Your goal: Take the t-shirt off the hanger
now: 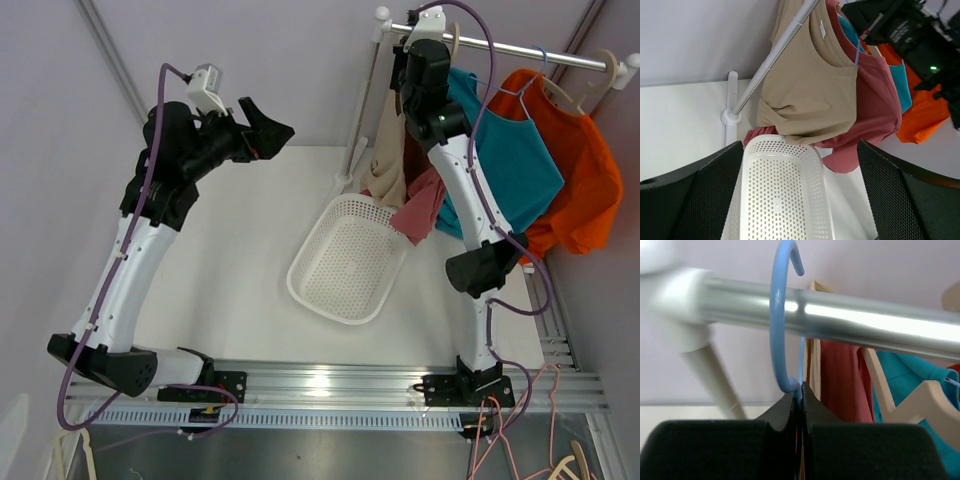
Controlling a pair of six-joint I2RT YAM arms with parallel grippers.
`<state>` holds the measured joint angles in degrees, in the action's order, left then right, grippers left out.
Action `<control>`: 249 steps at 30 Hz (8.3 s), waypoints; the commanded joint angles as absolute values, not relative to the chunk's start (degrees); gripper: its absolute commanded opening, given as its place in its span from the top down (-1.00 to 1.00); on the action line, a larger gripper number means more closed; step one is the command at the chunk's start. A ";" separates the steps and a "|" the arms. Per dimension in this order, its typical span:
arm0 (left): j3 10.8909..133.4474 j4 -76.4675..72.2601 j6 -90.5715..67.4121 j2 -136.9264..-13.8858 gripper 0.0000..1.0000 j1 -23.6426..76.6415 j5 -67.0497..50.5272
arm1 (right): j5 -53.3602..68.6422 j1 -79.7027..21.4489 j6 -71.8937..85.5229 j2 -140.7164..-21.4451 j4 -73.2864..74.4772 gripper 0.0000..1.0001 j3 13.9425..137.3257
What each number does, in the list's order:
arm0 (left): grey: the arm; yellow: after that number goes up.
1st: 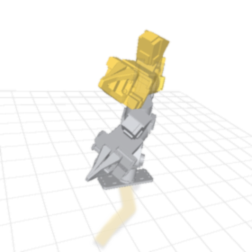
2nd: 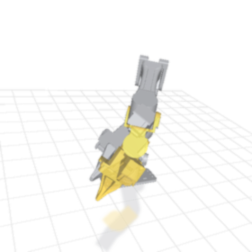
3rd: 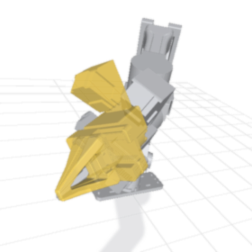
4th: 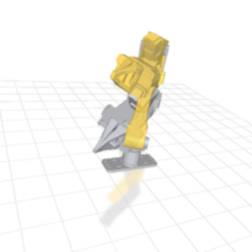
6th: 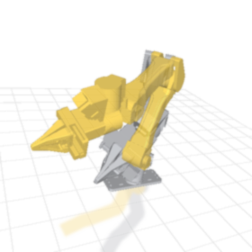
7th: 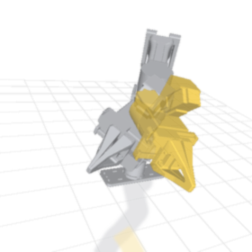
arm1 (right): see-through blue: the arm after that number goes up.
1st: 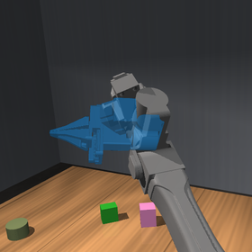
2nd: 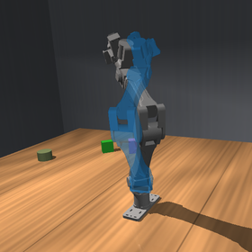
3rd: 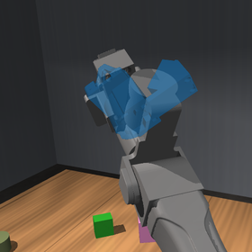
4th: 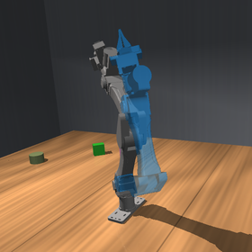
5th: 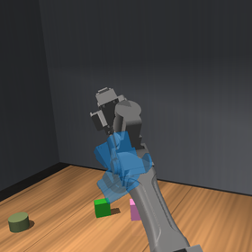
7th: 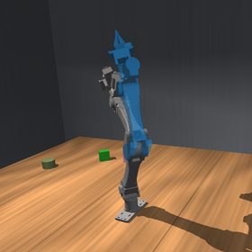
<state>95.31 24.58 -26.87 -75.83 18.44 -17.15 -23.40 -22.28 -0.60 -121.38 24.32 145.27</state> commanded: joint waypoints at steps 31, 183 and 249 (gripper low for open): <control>60.31 0.06 4.81 -57.48 -0.99 70.62 17.73 | -32.77 -35.86 31.45 -73.46 24.78 1.00 101.05; 89.42 -4.37 -8.25 -70.06 0.99 56.95 -0.26 | 1.84 -13.71 13.01 -90.70 15.47 1.00 105.99; 49.13 12.57 -23.20 -39.55 -0.99 63.19 17.14 | 4.21 -5.54 2.28 -106.96 40.26 -0.33 140.27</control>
